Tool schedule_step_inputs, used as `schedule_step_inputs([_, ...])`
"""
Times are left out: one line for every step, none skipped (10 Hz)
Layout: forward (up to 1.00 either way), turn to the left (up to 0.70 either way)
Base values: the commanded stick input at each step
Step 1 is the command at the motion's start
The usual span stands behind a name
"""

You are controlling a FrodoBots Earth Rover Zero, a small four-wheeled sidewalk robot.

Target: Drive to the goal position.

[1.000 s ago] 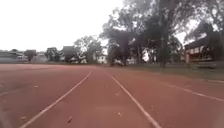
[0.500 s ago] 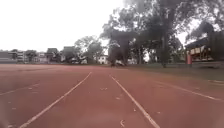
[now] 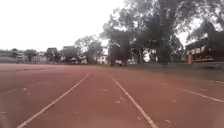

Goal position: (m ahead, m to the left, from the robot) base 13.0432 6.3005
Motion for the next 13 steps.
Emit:
schedule_step_inputs([0.45, 0.00])
schedule_step_inputs([0.45, 0.00])
schedule_step_inputs([0.45, 0.00])
schedule_step_inputs([0.45, 0.00])
schedule_step_inputs([0.45, 0.00])
schedule_step_inputs([0.45, 0.00])
schedule_step_inputs([0.45, 0.00])
schedule_step_inputs([0.45, 0.00])
schedule_step_inputs([0.45, 0.00])
schedule_step_inputs([0.45, 0.00])
schedule_step_inputs([0.45, 0.00])
schedule_step_inputs([0.45, 0.00])
schedule_step_inputs([0.45, 0.00])
